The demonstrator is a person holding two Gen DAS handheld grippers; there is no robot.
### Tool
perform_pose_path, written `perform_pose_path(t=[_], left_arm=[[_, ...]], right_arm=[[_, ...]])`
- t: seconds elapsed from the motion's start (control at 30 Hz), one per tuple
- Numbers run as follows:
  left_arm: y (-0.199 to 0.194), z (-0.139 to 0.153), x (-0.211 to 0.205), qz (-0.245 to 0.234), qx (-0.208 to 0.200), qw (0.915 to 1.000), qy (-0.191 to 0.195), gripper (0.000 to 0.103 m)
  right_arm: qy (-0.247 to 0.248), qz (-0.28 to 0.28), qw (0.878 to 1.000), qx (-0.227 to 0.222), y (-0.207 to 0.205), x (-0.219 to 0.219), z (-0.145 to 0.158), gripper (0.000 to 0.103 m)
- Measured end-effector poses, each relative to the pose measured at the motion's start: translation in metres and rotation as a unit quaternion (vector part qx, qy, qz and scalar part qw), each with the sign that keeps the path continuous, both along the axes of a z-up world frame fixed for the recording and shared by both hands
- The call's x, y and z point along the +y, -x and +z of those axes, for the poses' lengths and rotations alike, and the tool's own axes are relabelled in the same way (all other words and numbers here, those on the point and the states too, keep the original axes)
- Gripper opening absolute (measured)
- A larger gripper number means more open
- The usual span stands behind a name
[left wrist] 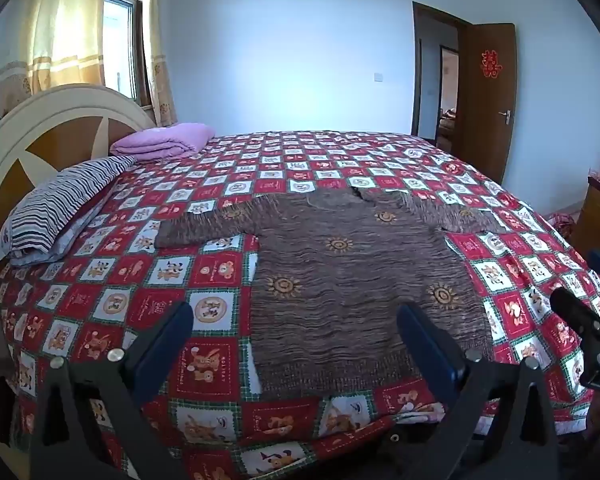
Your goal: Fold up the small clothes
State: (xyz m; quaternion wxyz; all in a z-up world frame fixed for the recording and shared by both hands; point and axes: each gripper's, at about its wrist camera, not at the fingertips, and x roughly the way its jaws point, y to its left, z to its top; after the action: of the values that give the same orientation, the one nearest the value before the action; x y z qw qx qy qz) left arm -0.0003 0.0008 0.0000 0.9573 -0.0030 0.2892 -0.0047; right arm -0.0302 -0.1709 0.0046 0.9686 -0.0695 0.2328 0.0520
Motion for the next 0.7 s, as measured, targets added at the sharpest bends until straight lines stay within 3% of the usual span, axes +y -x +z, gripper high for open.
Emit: perform_pose_path(t=[0.7], left_arm=[[-0.004,0.004,0.008,0.001,0.000,1.0000,-0.009,0.103]], right_arm=[[-0.005,0.002,1.000,0.013,-0.004,-0.002,-0.009,0.102]])
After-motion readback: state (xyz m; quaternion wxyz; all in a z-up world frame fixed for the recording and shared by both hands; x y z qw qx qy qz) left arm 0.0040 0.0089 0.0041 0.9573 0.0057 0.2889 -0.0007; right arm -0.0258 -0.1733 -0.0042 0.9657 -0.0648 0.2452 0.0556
